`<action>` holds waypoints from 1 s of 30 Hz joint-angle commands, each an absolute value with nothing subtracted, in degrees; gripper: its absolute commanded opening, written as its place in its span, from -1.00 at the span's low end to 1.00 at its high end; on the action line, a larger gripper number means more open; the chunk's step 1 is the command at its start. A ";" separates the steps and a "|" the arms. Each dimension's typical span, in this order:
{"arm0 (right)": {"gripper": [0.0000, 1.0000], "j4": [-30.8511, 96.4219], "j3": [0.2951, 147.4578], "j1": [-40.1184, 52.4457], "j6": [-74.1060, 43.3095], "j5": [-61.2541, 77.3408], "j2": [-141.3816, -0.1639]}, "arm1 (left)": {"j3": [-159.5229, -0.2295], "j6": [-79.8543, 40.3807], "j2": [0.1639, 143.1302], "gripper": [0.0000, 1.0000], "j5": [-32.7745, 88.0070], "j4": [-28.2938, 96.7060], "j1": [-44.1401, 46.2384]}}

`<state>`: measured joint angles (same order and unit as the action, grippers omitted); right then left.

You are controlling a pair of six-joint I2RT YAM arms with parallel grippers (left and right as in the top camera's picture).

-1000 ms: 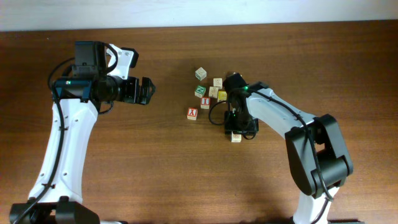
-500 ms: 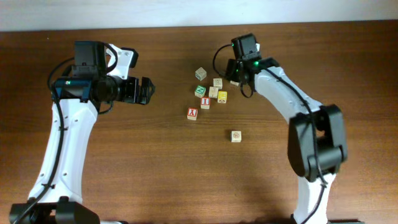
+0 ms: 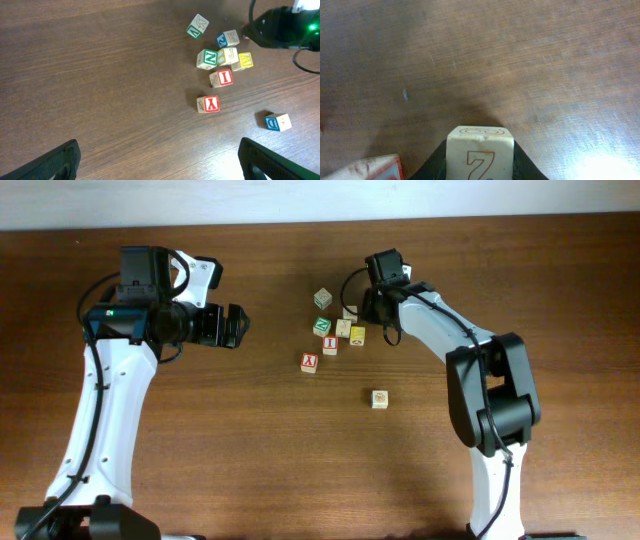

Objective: Rotate 3 blocks

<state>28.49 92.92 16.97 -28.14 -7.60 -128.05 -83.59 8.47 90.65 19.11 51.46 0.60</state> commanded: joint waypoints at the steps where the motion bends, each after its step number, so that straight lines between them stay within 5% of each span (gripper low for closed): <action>1: -0.56 35.94 96.05 17.39 -22.76 0.34 -119.66 | -84.58 8.21 91.02 0.98 19.75 51.55 0.47; 7: -0.56 57.47 94.98 24.91 -22.98 4.54 -114.28 | -84.58 8.21 91.02 0.98 19.75 51.53 0.47; 13: -0.55 57.47 84.90 30.89 -32.84 0.89 -114.80 | -84.58 8.21 91.02 0.98 19.73 51.55 0.47; 21: -0.42 56.34 79.88 30.79 -33.15 0.86 -114.80 | -84.58 8.21 91.02 0.98 19.75 51.55 0.47; 23: -0.23 56.31 79.88 30.79 -33.15 0.86 -114.80 | -84.58 8.21 91.02 0.98 19.73 51.55 0.47; 30: -0.21 55.61 81.76 30.33 -31.27 0.84 -114.78 | -84.58 8.21 91.02 0.98 19.73 51.53 0.47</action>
